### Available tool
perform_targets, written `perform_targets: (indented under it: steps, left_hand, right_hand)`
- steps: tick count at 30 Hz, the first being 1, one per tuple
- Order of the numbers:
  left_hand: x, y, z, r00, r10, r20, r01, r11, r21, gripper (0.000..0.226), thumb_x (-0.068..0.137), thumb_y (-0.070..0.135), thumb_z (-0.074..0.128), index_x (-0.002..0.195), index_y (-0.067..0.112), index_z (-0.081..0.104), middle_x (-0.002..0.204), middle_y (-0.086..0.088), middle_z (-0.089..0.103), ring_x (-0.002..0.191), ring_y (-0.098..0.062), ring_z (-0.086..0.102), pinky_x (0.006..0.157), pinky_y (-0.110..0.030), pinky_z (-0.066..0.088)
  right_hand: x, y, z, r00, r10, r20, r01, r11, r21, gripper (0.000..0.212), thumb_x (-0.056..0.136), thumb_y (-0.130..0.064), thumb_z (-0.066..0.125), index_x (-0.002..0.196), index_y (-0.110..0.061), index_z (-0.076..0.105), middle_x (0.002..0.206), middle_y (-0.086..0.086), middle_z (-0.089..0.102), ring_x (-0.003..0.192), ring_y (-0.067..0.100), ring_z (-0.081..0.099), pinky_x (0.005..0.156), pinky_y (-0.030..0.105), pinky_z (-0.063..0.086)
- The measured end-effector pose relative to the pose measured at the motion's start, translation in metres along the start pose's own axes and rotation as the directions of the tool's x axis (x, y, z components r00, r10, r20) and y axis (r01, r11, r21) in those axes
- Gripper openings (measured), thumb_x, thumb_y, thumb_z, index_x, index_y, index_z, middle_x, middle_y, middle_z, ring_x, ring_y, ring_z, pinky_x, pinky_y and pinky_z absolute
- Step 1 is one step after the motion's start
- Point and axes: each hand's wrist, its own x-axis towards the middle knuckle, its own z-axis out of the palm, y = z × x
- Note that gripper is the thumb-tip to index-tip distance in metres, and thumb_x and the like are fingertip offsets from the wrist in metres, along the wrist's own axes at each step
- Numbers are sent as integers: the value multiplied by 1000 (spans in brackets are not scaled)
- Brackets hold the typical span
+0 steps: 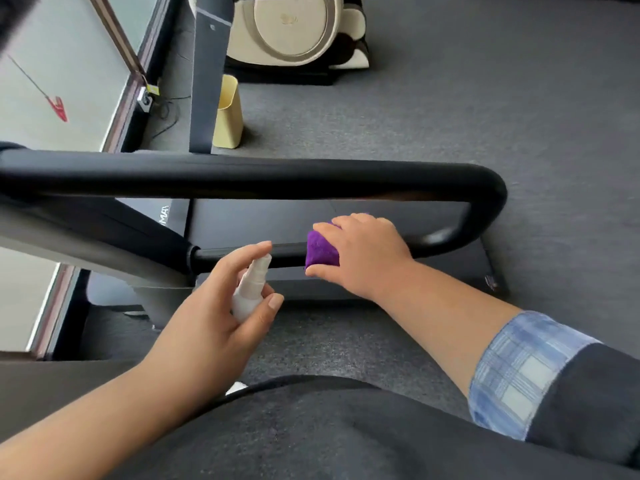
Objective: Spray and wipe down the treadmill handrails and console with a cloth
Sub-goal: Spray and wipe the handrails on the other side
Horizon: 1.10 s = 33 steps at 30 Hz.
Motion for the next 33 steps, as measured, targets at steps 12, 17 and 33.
perform_targets:
  steps: [12,17,33]
  left_hand:
    - [-18,-31,-34,987,-101,-128,106,994,33,52,83,53,55,126,71,32,101,25,63,83,-3,63,68,-4,41]
    - [-25,-49,-58,981,-115,-154,127,990,69,52,82,52,57,125,70,35,101,26,62,80,0,63,66,-3,42]
    - [-7,-77,-93,998,-19,-53,21,999,39,49,84,60,53,127,70,31,100,24,63,86,1,62,71,-5,39]
  right_hand:
    - [59,-103,7,981,-194,28,194,981,-25,80,84,-83,39,137,-23,46,121,3,63,107,28,61,90,44,41]
    - [88,-166,6,961,-276,12,274,959,66,68,87,-74,45,131,-24,50,119,3,61,108,28,60,87,43,39]
    - [57,-94,0,999,-50,21,50,998,-35,79,80,-84,4,110,-34,57,101,-7,64,94,23,60,72,39,39]
